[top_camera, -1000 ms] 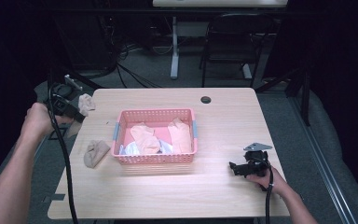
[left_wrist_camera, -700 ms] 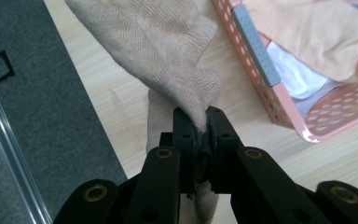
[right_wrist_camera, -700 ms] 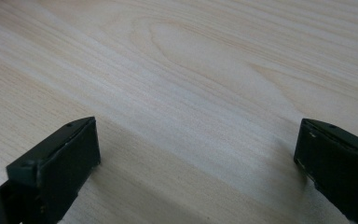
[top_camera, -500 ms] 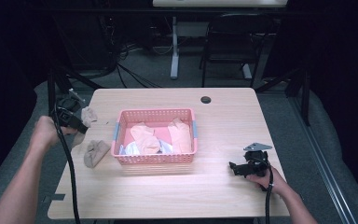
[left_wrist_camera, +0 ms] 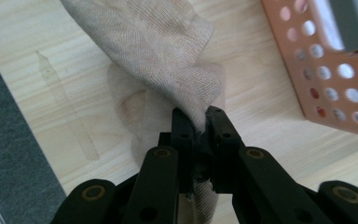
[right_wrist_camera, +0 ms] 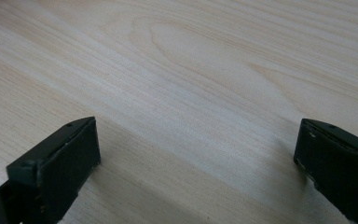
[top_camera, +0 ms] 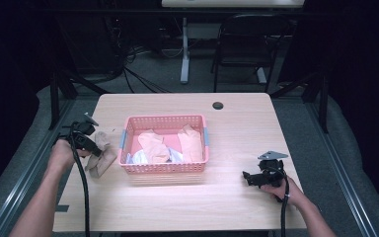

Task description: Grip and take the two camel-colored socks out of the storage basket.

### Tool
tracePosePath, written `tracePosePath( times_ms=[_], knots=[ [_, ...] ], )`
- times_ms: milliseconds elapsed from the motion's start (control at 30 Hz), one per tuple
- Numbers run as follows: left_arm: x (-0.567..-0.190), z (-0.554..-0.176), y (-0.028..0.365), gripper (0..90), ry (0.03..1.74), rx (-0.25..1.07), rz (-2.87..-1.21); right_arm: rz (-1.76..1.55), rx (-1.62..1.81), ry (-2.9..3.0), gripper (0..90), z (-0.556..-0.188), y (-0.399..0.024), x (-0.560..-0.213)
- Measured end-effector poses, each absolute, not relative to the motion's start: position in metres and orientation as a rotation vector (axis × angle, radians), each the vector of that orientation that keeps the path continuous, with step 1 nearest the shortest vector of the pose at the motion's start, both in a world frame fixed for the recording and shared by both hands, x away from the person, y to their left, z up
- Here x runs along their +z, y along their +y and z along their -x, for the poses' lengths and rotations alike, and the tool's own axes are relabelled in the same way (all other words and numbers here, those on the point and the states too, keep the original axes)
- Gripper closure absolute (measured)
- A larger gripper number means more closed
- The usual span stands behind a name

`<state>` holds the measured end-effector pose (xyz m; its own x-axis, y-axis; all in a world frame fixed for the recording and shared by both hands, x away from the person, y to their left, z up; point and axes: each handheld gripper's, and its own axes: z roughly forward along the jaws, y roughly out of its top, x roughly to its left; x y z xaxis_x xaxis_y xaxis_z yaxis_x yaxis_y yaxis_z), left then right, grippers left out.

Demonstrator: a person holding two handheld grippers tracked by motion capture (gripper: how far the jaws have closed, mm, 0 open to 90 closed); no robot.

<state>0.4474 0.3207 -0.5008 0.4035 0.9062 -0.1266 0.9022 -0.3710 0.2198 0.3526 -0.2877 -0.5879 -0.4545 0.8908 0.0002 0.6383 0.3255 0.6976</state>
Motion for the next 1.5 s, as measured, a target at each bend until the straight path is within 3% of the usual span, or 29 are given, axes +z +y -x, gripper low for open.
tracePosePath(
  times_ms=[633,667,700,733,767,833,867,1033,1500],
  knots=[
    [-0.535,-0.448,0.323,81.0,1.642,-0.008,-2.375,-1.354,0.9,2.212,0.0,-0.352,-0.288,-0.588],
    [-0.535,-0.447,0.322,77.8,1.642,-0.007,-2.37,-1.354,0.9,2.212,0.0,-0.352,-0.288,-0.588],
    [-0.532,-0.446,0.321,67.2,1.644,0.022,-2.364,-1.354,0.9,2.212,0.0,-0.352,-0.288,-0.588],
    [-0.53,-0.445,0.32,67.2,1.646,0.04,-2.362,-1.354,0.9,2.212,0.0,-0.352,-0.288,-0.588],
    [-0.526,-0.444,0.32,61.6,1.638,0.063,-2.361,-1.355,0.9,2.212,0.0,-0.352,-0.288,-0.588],
    [-0.52,-0.441,0.319,42.7,1.643,0.094,-2.351,-1.354,0.9,2.212,0.0,-0.353,-0.288,-0.588],
    [-0.517,-0.44,0.318,42.7,1.642,0.107,-2.355,-1.354,0.9,2.212,0.0,-0.353,-0.288,-0.588],
    [-0.502,-0.428,0.319,23.8,1.613,0.167,-2.334,-1.354,0.9,2.212,0.0,-0.352,-0.288,-0.588],
    [-0.486,-0.372,0.318,4.3,1.525,0.279,-2.3,-1.355,0.899,2.212,0.0,-0.352,-0.288,-0.588]
  ],
)
